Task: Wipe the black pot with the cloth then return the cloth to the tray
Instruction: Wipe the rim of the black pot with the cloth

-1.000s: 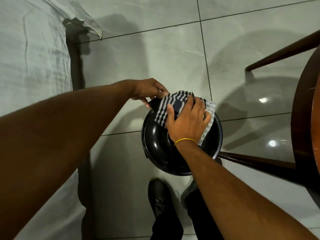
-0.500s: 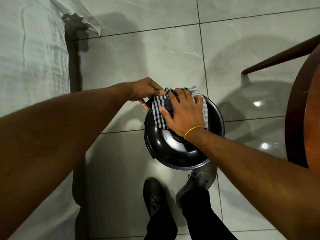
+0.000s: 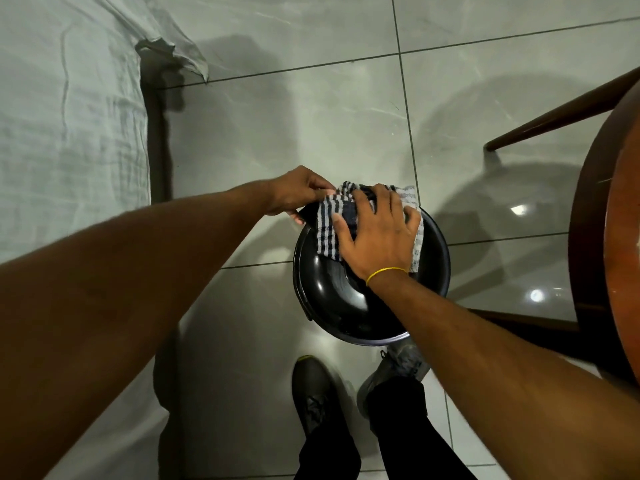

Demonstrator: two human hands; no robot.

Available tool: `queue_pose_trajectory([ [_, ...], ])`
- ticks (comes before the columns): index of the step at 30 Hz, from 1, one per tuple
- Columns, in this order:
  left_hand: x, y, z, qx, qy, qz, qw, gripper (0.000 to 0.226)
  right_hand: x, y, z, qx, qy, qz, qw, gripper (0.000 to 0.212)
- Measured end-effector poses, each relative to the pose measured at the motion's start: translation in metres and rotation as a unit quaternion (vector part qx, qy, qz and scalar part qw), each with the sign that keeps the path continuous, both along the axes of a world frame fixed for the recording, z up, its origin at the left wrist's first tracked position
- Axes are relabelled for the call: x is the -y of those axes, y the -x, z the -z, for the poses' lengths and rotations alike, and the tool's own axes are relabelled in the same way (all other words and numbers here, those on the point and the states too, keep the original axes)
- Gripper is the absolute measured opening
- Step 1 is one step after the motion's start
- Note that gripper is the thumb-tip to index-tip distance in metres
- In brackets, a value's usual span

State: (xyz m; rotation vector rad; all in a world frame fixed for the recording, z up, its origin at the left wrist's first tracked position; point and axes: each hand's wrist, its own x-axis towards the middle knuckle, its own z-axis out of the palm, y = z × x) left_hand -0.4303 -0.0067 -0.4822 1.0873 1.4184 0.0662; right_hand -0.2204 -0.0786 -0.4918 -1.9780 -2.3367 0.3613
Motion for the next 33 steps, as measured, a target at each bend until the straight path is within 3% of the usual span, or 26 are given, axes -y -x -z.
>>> queue_pose_trajectory([
  [6, 0.003, -0.002, 0.001, -0.010, -0.018, -0.009, 1.000, 0.031, -0.001, 0.002, 0.002, -0.012, -0.005, 0.162, 0.987, 0.067],
  [15, 0.002, 0.000, -0.003, -0.031, -0.028, -0.008, 0.999, 0.030, -0.005, 0.008, 0.003, -0.014, -0.003, 0.206, 0.979, 0.069],
  [18, 0.002, 0.004, -0.003, -0.036, -0.013, -0.012, 0.999, 0.030, -0.003, 0.009, 0.002, -0.009, 0.004, 0.155, 0.988, 0.066],
  [22, 0.003, 0.009, -0.002, -0.034, -0.006, -0.028, 0.999, 0.028, -0.005, 0.002, 0.000, 0.002, 0.018, 0.000, 1.000, 0.064],
  [26, 0.002, 0.007, -0.006, -0.037, -0.002, -0.018, 0.999, 0.027, -0.011, -0.003, -0.001, 0.007, 0.021, -0.144, 0.989, 0.064],
  [30, 0.006, 0.009, -0.006, -0.033, 0.010, -0.023, 0.999, 0.030, -0.024, -0.012, -0.003, 0.024, 0.031, -0.215, 0.976, 0.072],
  [33, 0.010, 0.006, -0.004, -0.034, 0.007, -0.043, 0.998, 0.029, -0.025, -0.013, -0.004, 0.022, 0.025, -0.207, 0.978, 0.071],
])
